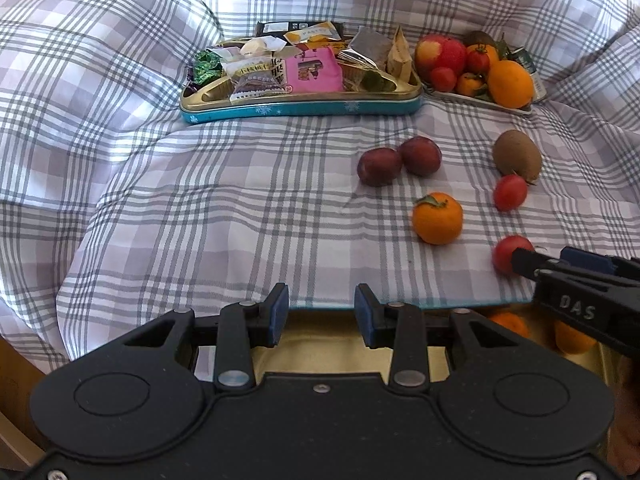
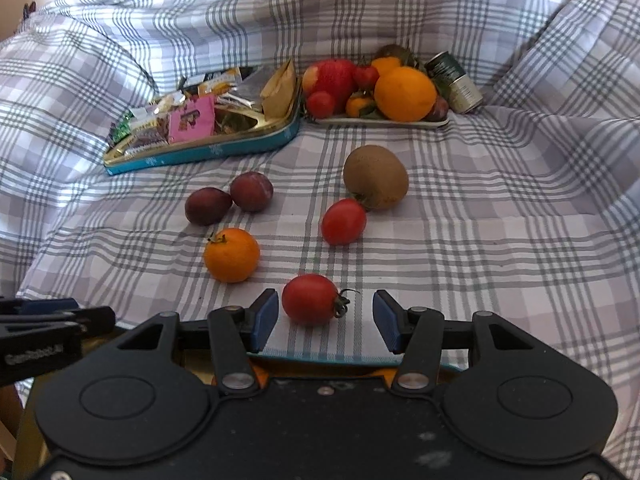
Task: Organize fruits
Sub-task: 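Move right tool to red tomato and close right gripper on it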
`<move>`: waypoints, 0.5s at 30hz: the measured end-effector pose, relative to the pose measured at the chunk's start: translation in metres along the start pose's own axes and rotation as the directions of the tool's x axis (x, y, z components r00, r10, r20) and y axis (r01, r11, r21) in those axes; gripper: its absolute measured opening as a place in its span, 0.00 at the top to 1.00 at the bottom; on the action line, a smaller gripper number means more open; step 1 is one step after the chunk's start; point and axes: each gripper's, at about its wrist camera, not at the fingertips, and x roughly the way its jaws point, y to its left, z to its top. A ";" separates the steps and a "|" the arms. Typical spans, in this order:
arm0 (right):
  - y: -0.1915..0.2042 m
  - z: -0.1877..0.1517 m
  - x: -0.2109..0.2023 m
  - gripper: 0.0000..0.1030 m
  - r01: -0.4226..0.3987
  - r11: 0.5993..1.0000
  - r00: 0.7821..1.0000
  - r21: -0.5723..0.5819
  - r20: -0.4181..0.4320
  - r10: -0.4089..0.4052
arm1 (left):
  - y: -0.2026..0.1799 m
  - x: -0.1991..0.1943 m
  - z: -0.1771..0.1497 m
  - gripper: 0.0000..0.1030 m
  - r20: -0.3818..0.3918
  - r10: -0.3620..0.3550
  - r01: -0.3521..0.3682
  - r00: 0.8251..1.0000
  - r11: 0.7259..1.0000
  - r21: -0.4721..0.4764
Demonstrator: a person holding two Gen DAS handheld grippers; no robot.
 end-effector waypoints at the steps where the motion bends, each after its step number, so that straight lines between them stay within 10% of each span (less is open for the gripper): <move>1: 0.001 0.001 0.005 0.46 0.001 1.000 1.000 -0.002 -0.008 -0.001 | 0.001 0.002 0.002 0.55 -0.001 0.002 -0.002 1.000 1.000 -0.001; 15: 0.015 -0.001 0.036 0.55 0.026 0.996 0.999 -0.088 -0.017 -0.028 | -0.001 0.020 0.013 0.55 -0.030 0.013 -0.012 0.999 1.000 0.018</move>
